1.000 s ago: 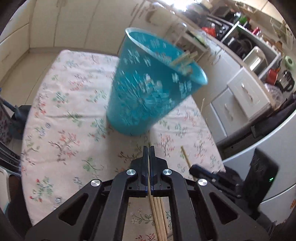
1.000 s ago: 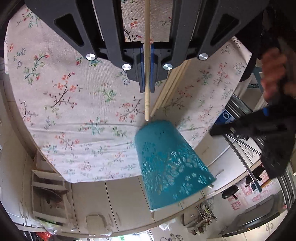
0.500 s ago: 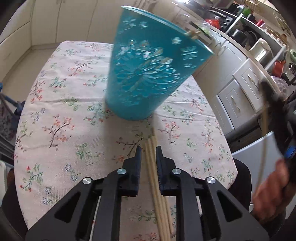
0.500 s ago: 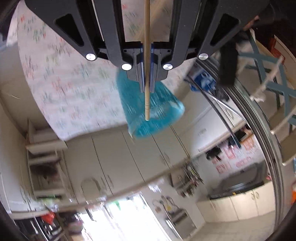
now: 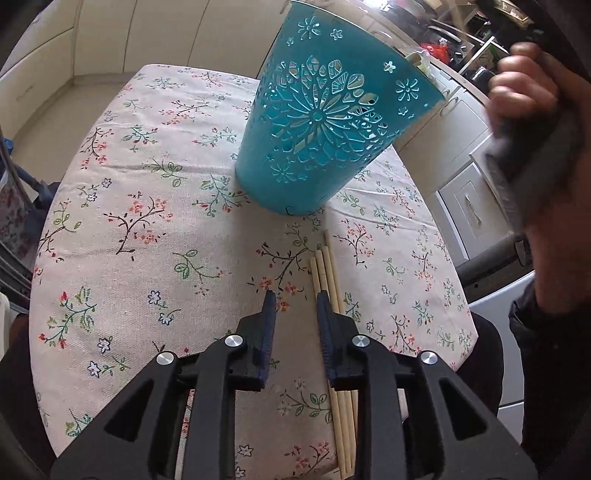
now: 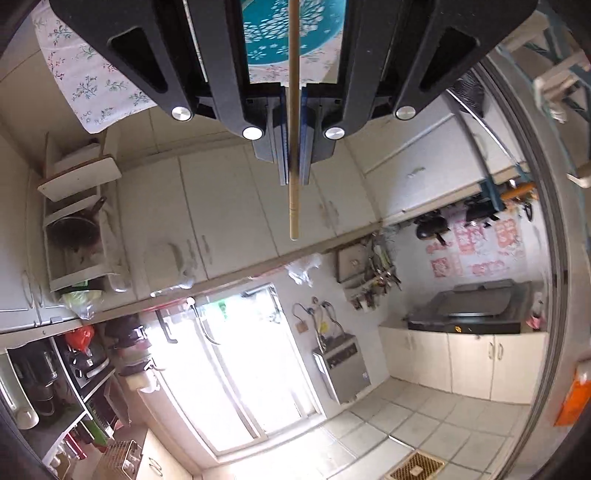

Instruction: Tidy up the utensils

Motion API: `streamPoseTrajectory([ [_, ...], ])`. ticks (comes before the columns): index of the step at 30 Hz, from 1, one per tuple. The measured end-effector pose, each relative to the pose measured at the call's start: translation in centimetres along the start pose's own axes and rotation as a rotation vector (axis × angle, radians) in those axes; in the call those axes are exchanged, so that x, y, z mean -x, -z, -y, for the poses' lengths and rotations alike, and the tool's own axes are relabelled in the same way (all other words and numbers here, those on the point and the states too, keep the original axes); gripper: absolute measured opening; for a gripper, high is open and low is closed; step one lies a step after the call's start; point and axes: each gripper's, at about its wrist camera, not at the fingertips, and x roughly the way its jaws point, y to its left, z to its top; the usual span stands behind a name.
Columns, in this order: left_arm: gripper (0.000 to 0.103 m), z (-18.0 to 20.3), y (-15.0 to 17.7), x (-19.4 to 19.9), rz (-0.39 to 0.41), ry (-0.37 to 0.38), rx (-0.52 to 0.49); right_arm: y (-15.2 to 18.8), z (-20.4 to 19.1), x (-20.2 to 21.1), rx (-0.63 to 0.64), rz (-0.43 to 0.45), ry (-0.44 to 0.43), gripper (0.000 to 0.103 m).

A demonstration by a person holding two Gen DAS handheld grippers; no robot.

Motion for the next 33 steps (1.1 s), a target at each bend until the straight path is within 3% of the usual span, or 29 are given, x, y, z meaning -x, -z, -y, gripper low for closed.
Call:
streamPoseTrajectory([
  [6, 0.025, -0.3, 0.3, -0.4, -0.009, -0.006, 0.000, 3.5, 1.1, -0.4, 0.024, -0.138, 0.000, 0.008],
  [8, 0.025, -0.1, 0.3, -0.6, -0.014, -0.006, -0.003, 4.2, 1.3, 0.9, 0.032, -0.151, -0.005, 0.018],
  [12, 0.025, 0.6, 0.3, -1.2, -0.024, -0.012, -0.027, 5.2, 2.5, 5.1, 0.011, -0.163, 0.000, 0.022],
  [15, 0.025, 0.9, 0.3, -1.7, -0.033, -0.020, -0.034, 6.9, 3.8, 7.9, -0.009, -0.206, 0.032, 0.026],
  [18, 0.025, 1.4, 0.4, -2.0, -0.036, -0.035, -0.056, 10.0, 5.5, 10.3, -0.025, -0.311, 0.087, 0.027],
  [26, 0.025, 1.9, 0.6, -3.4, -0.047, -0.078, -0.068, 15.9, 9.5, 13.6, -0.115, -0.506, 0.192, 0.027],
  [33, 0.027, 2.4, 0.7, -3.8, -0.028, -0.092, -0.106, 15.9, 10.6, 14.9, -0.142, -0.499, 0.191, 0.028],
])
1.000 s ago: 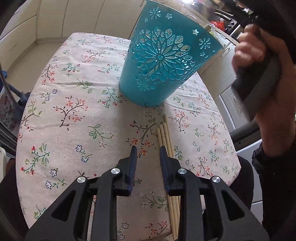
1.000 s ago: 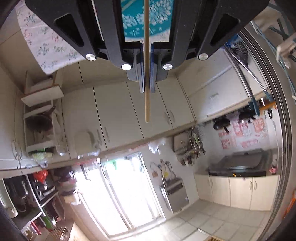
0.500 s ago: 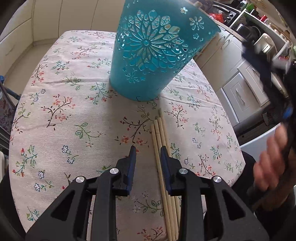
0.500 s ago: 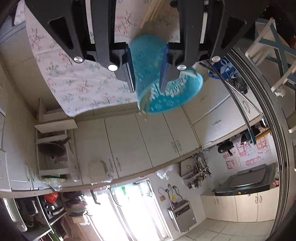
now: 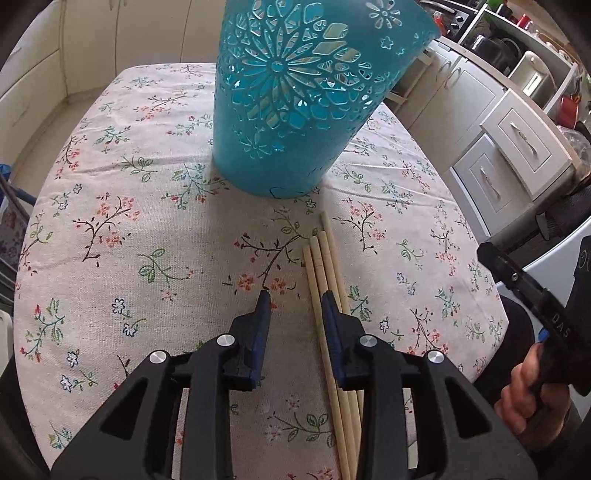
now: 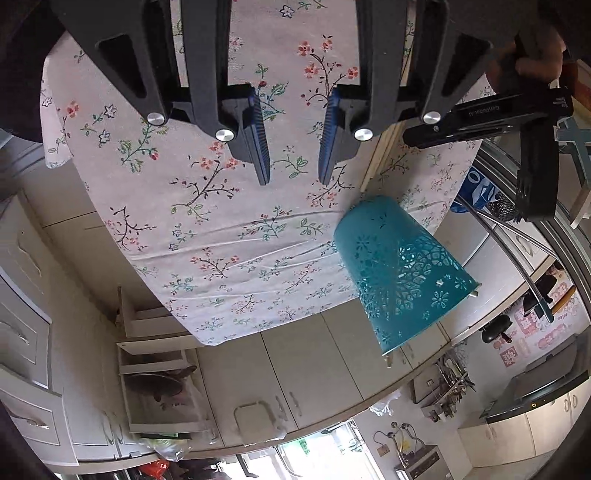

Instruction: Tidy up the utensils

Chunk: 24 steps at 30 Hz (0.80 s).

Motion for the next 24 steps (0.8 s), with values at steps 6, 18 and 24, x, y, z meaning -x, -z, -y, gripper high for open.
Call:
streamPoseTrajectory([
  [6, 0.028, 1.0, -0.5, -0.4, -0.029, -0.026, 0.017, -0.1, 1.2, 0.9, -0.007, 0.003, -0.012, 0.031],
  [18, 0.014, 5.1, -1.0, -1.7, -0.111, -0.210, -0.126, 0.2, 1.6, 5.7, 0.017, 0.039, -0.014, 0.036],
  [24, 0.013, 4.2, -0.8, -1.5, -0.137, -0.112, -0.074, 0.5, 1.5, 6.8, 0.020, 0.003, 0.019, 0.038],
])
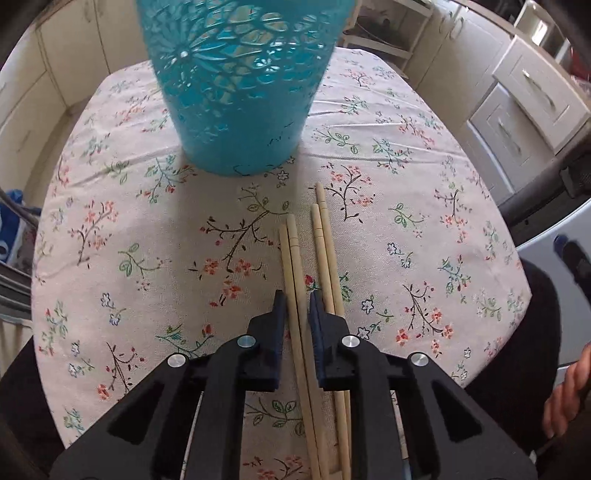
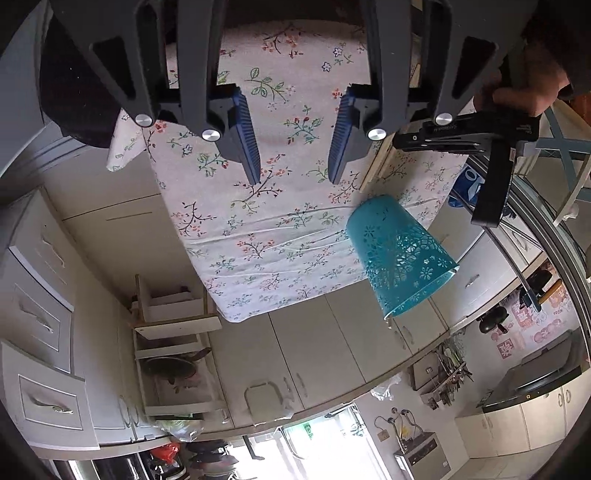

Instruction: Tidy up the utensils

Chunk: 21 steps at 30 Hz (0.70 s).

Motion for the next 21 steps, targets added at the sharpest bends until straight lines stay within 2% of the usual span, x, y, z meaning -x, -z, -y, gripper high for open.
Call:
streamPoseTrajectory([
  [6, 0.013, -2.4, 0.2, 0.6, 0.029, 0.036, 0.056, 1.4, -5.2, -4.4, 0.135, -0.115, -0.020, 0.038],
  [10, 0.013, -3.7, 0.0, 1.1, 0.046, 0.071, 0.105, 1.8, -7.6, -8.3, 0.132, -0.196, -0.030, 0.036],
  [16, 0.013, -4.7, 0.8, 1.5, 0.054, 0.078, 0.115, 2.0, -10.5, -11.1, 0.204, -0.215, 0.015, 0.034],
  [21, 0.013, -3.9, 0.8, 2.1, 0.080, 0.091, 0.110, 2.3, -11.1, -12.5, 0.221, -0.230, 0.037, 0.034],
])
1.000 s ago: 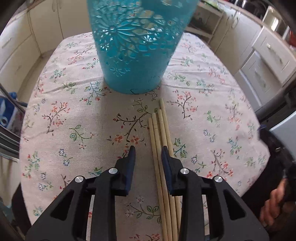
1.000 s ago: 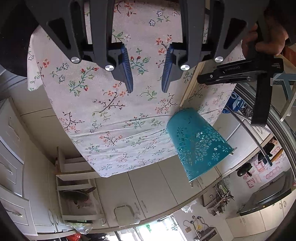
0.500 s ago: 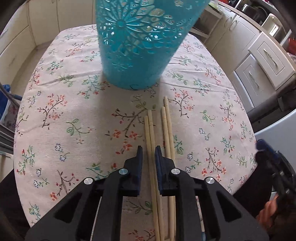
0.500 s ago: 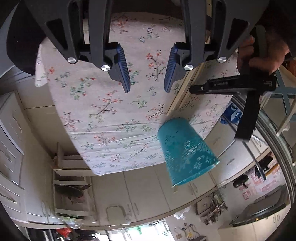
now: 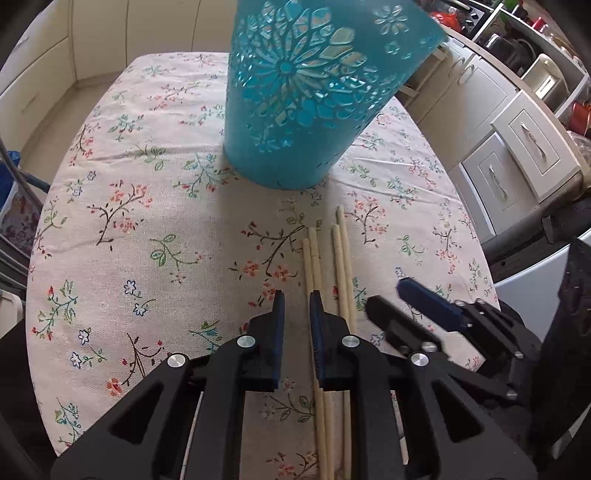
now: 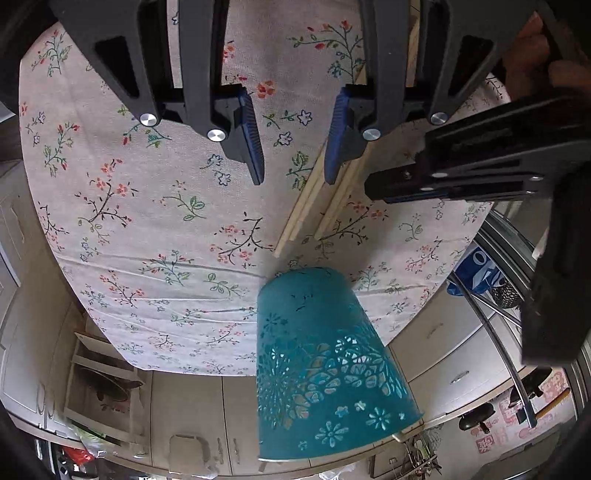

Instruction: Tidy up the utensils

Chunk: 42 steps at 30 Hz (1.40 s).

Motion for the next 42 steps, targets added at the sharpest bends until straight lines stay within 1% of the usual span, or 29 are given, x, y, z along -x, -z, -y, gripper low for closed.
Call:
streamPoseTrajectory([
  [3, 0.013, 0.7, -0.1, -0.6, -0.010, -0.040, -0.025, 0.3, -0.4, -1.0, 0.023, -0.015, 0.014, 0.033],
  [4, 0.013, 0.7, -0.1, -0.9, -0.019, -0.055, -0.029, 0.4, -0.4, -1.1, 0.034, -0.005, 0.012, 0.033],
  [6, 0.013, 0.7, 0.0, -1.1, -0.029, -0.061, -0.020, 0.4, -0.8, -1.1, 0.078, 0.004, 0.043, 0.033],
  [8, 0.013, 0.8, 0.2, -1.1, -0.038, -0.075, -0.027, 0.6, -0.5, -1.2, 0.084, -0.012, 0.030, 0.031],
  [10, 0.013, 1.3, 0.2, -0.7, -0.034, -0.073, -0.025, 0.8, -0.4, -1.1, 0.121, -0.016, 0.027, 0.030],
  [11, 0.013, 1.8, 0.3, -0.6, -0.036, -0.086, -0.029, 0.8, -0.3, -1.0, 0.129, -0.017, 0.021, 0.030],
  [13, 0.013, 2.7, 0.4, -0.7, -0.044, -0.135, -0.063, 0.9, 0.1, -0.8, 0.137, -0.021, 0.005, 0.028],
  [14, 0.013, 3.2, 0.5, -1.0, -0.056, -0.165, -0.080, 0.9, 0.4, -0.7, 0.141, -0.023, -0.001, 0.024],
  [15, 0.013, 3.3, 0.5, -1.3, -0.065, -0.184, -0.088, 1.0, 0.8, -0.6, 0.139, -0.027, -0.011, 0.022],
  [16, 0.013, 3.5, 0.4, -1.4, -0.055, -0.205, -0.092, 1.0, 1.3, -0.4, 0.135, -0.029, -0.024, 0.019],
  [19, 0.013, 3.4, 0.0, -1.5, -0.076, -0.189, -0.069, 1.2, 2.8, 0.0, 0.133, -0.040, -0.046, 0.015],
  [22, 0.013, 3.4, 0.2, -1.5, -0.068, -0.214, -0.090, 1.0, 3.3, 0.0, 0.136, -0.053, -0.066, 0.015],
  [27, 0.013, 3.9, 0.2, -1.7, -0.068, -0.187, -0.117, 0.3, 2.8, -0.5, 0.123, -0.059, -0.032, 0.015],
  [29, 0.013, 4.3, 0.5, -2.0, -0.087, -0.183, -0.138, 0.1, 2.6, -0.5, 0.135, -0.076, -0.028, 0.015],
  [31, 0.012, 4.6, 0.9, -1.9, -0.080, -0.197, -0.172, -0.1, 2.8, -0.4, 0.135, -0.104, -0.026, 0.013],
  [32, 0.011, 4.4, 1.1, -1.8, -0.078, -0.191, -0.175, -0.1, 3.0, -0.3, 0.128, -0.118, -0.019, 0.012],
  [33, 0.011, 4.2, 1.1, -1.8, -0.077, -0.178, -0.165, -0.2, 3.1, -0.3, 0.118, -0.131, -0.013, 0.012],
  [35, 0.010, 3.3, 0.8, -1.6, -0.082, -0.137, -0.112, -0.3, 3.0, -0.3, 0.108, -0.154, 0.001, 0.011],
  [36, 0.010, 3.0, 0.8, -1.4, -0.090, -0.100, -0.085, -0.5, 2.8, -0.4, 0.105, -0.166, 0.014, 0.011],
  [37, 0.010, 2.6, 0.7, -1.2, -0.096, -0.040, -0.051, -0.6, 2.7, -0.5, 0.097, -0.174, 0.021, 0.012],
  [38, 0.011, 2.2, 0.7, -0.4, -0.084, 0.002, -0.022, -0.7, 2.6, -0.5, 0.084, -0.184, 0.024, 0.014],
  [40, 0.011, 1.6, 0.5, 0.8, -0.046, 0.010, -0.013, -0.9, 2.5, -0.7, 0.079, -0.202, 0.035, 0.015],
  [42, 0.011, 0.9, 0.2, 1.4, -0.029, 0.017, 0.009, -0.9, 2.4, -0.7, 0.083, -0.212, 0.042, 0.015],
])
